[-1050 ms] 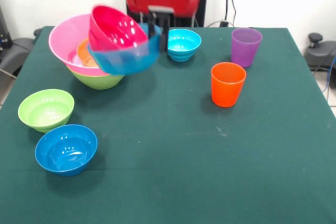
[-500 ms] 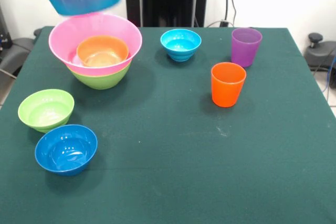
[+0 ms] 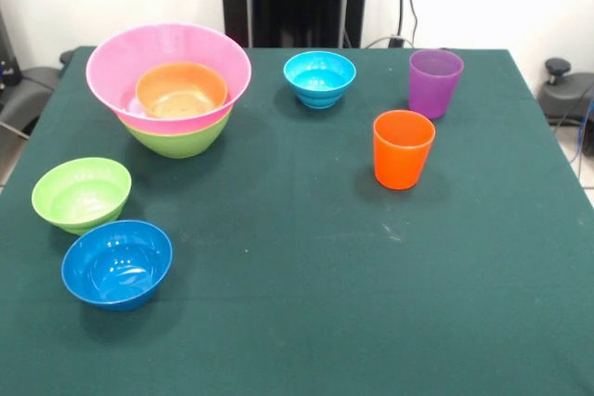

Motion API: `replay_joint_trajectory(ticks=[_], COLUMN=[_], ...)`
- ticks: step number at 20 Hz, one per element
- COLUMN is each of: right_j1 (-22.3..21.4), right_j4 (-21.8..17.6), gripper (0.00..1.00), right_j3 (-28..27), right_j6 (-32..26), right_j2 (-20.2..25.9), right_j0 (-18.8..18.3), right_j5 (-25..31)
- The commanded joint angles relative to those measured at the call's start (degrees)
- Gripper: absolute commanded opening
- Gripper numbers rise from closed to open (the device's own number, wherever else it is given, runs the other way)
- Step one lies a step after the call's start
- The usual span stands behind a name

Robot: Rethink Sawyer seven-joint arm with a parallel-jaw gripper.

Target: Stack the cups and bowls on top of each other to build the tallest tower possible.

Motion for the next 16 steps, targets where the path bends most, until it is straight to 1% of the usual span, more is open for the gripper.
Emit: replay_joint_trajectory(ticks=[1, 7, 12, 16], right_j1=[0.3, 1.7, 4.6, 5.7], right_j4=[-1.6, -2.8, -5.2, -6.6], gripper=[0.00, 0.00, 0.00, 0.00], right_j3=[11.5, 12.9, 13.3, 14.0], right_j6=[-10.5, -8.9, -6.9, -6.2], right_j2=[5.3, 6.2, 5.9, 5.6], right_j0=[-0.6, -1.5, -1.8, -2.5], right_j5=[-6.0, -9.0, -13.4, -15.2])
